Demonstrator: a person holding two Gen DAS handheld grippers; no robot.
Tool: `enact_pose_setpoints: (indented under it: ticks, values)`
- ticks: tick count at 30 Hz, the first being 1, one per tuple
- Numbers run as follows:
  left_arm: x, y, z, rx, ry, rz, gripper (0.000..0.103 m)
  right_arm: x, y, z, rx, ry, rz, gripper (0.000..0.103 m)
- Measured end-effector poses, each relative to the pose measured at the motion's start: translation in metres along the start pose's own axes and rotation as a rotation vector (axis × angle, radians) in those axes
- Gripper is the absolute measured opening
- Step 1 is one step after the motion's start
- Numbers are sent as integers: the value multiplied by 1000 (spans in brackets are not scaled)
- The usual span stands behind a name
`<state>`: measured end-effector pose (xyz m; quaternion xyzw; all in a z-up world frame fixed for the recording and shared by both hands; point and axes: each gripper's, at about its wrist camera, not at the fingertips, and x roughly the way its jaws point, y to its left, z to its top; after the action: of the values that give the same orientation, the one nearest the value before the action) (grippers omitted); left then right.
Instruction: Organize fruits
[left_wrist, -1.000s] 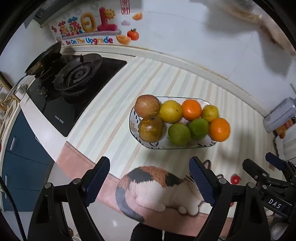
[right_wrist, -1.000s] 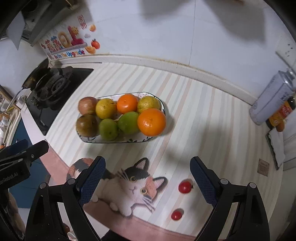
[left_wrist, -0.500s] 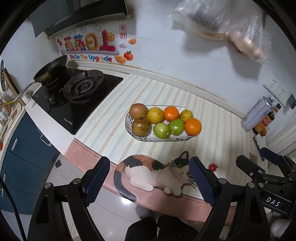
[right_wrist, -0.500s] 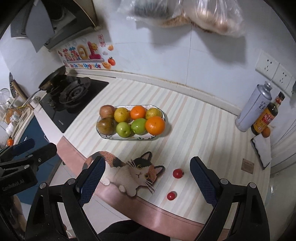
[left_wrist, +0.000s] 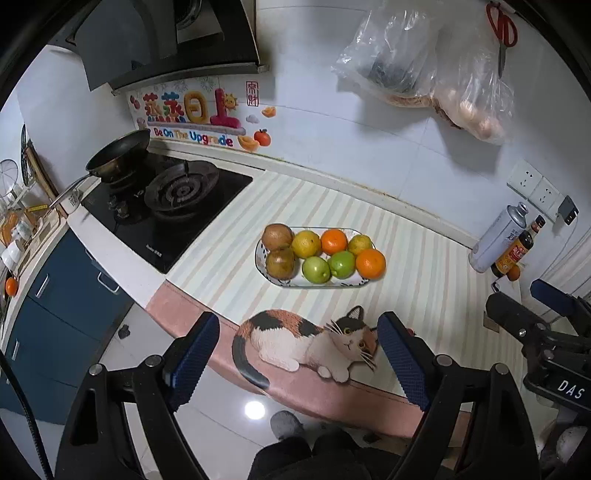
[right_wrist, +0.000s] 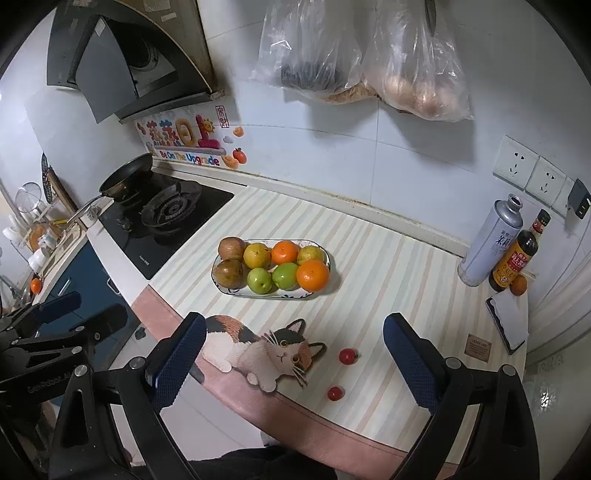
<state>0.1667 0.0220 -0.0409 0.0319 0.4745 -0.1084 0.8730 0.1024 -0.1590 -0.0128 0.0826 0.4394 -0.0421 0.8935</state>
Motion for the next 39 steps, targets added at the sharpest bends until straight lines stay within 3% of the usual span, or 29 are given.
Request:
enact_pose_setpoints:
  ticks: [12, 14, 17, 20, 25, 28, 35, 37, 39]
  values:
    - [1, -2, 1, -9, 11, 6, 87, 18, -29, -1, 82, 49, 79, 99]
    - [10, -5, 3, -5, 25, 17, 89, 35, -46, -6, 125, 84, 84, 99]
    - [31, -16, 6, 30, 42, 63, 103, 67, -74, -20, 192, 134, 60, 99]
    - [61, -29, 4, 79, 66, 121, 103, 108, -100, -43, 259, 225, 60, 98]
    - [125, -47, -7, 136, 182, 153, 103, 185, -122, -93, 310, 386, 64, 68]
    - [158, -58, -16, 168, 245, 161, 103, 223, -124, -119, 327, 457, 77, 58]
    - [216, -76, -37, 236, 375, 181, 103, 276, -112, -155, 325, 561, 92, 47]
    - [225, -79, -41, 244, 396, 183, 103, 281, -108, -160, 312, 572, 95, 33]
    - [231, -81, -42, 247, 408, 182, 103, 284, -104, -164, 291, 580, 82, 29]
